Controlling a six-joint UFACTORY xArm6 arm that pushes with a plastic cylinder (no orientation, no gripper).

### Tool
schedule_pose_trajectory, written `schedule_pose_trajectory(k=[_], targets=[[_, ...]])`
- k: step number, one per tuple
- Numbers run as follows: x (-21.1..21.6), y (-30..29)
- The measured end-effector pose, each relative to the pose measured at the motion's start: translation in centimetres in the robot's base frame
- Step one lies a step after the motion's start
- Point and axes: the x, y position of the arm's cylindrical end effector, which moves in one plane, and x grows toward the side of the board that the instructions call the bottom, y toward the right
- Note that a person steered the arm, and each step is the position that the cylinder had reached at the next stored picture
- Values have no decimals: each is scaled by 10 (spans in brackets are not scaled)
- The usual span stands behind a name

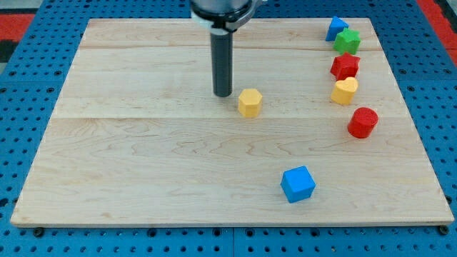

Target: Place the yellow hexagon under the red circle

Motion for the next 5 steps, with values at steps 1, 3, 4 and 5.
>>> schedule_pose_trajectory(k=[1,3,4,5], targets=[[20,38],[-18,41],[27,83],[29,113]])
